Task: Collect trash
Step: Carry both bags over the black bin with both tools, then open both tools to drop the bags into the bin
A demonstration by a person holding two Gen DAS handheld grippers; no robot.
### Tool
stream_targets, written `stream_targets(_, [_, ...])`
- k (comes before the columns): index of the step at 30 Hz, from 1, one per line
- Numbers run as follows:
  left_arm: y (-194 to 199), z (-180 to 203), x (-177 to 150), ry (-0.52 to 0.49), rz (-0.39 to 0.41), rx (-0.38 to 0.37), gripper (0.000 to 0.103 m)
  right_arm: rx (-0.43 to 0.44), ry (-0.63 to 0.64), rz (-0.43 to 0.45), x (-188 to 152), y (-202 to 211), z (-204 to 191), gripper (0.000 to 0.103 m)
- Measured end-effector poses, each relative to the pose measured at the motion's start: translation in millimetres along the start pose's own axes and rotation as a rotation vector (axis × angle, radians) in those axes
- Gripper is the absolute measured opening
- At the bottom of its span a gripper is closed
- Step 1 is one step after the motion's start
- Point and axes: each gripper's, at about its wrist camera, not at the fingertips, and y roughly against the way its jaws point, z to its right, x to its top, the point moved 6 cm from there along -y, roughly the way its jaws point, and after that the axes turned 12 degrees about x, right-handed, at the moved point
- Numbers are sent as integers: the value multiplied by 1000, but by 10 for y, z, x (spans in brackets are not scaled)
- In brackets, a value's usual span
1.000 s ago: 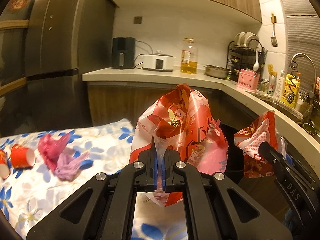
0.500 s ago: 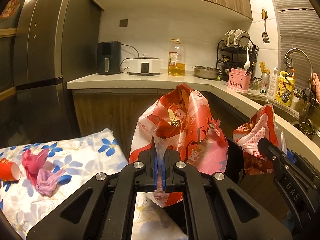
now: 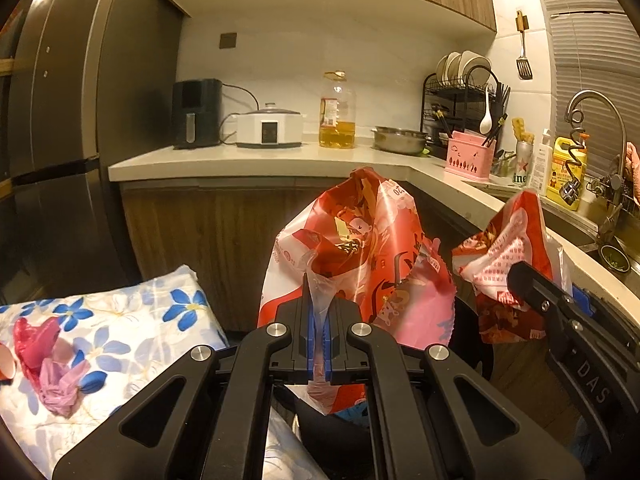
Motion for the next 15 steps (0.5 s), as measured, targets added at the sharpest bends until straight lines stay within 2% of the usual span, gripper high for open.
stream_targets(5, [-100, 36, -31, -8, -12, -15, 3, -5, 9, -8, 0, -99, 26, 29])
stream_targets(10, [-183, 41, -67, -11, -31, -24, 5, -13, 3, -19, -21, -164, 62, 41])
stream_targets(15, [-221, 20, -105, -9, -44, -29, 19, -19, -11, -20, -26, -173, 104, 49])
